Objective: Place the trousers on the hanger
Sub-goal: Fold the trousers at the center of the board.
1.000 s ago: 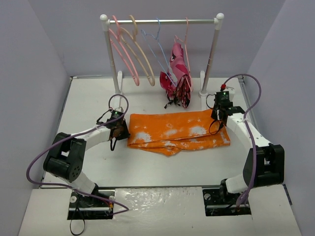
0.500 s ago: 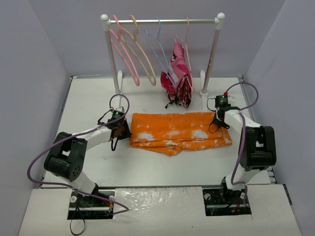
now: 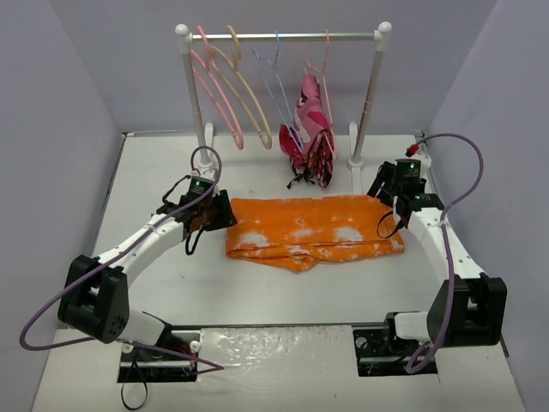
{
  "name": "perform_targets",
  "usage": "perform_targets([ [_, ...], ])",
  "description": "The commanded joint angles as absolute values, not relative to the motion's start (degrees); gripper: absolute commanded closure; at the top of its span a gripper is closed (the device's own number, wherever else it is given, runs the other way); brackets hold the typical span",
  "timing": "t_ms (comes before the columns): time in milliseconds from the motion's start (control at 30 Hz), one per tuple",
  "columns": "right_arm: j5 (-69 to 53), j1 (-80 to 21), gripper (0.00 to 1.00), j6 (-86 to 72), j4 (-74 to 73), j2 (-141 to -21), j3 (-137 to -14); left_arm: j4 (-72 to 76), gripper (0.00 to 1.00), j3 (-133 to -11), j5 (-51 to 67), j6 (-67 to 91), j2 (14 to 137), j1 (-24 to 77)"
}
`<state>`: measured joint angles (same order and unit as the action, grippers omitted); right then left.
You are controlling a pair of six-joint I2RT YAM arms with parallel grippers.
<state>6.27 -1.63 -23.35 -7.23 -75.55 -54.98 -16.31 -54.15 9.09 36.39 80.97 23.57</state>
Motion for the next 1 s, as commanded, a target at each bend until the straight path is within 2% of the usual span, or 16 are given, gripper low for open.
perform_targets([
  [0, -6.9, -4.1, 0.38, -27.5, -2.3, -76.2, -48.0, -11.1, 0.66, -54.7, 14.0, 35.7, 84.7, 24.0],
  [133, -10.0, -4.8, 0.40, -30.0, 4.9, -78.4, -40.0, -7.4, 0.74, -52.0, 15.6, 36.4, 90.5, 24.7],
  [267, -9.7, -5.6, 0.41, -30.9, 5.6, -80.0, -34.4, -8.4, 0.78, -47.6, 14.3, 37.9, 91.4, 24.6],
  [433, -4.4, -7.6, 0.41, -33.9, -5.0, -76.8, -32.4, -16.1, 0.79, -39.7, 9.1, 41.9, 84.3, 24.4],
  [633, -3.9, -9.1, 0.40, -38.3, -11.5, -72.5, -30.7, -19.7, 0.79, -34.1, 6.5, 45.2, 77.3, 22.9],
  [800, -7.8, -9.2, 0.40, -36.4, -11.1, -69.5, -33.2, -19.3, 0.77, -36.5, 7.3, 44.0, 72.5, 20.7],
  [900, -10.9, -9.1, 0.41, -34.8, -8.0, -66.3, -38.1, -15.3, 0.69, -44.6, 10.7, 40.9, 71.3, 20.7],
  [967, -12.6, -9.1, 0.43, -34.5, -4.9, -65.4, -40.6, -11.9, 0.68, -49.0, 12.4, 39.1, 72.3, 20.7],
])
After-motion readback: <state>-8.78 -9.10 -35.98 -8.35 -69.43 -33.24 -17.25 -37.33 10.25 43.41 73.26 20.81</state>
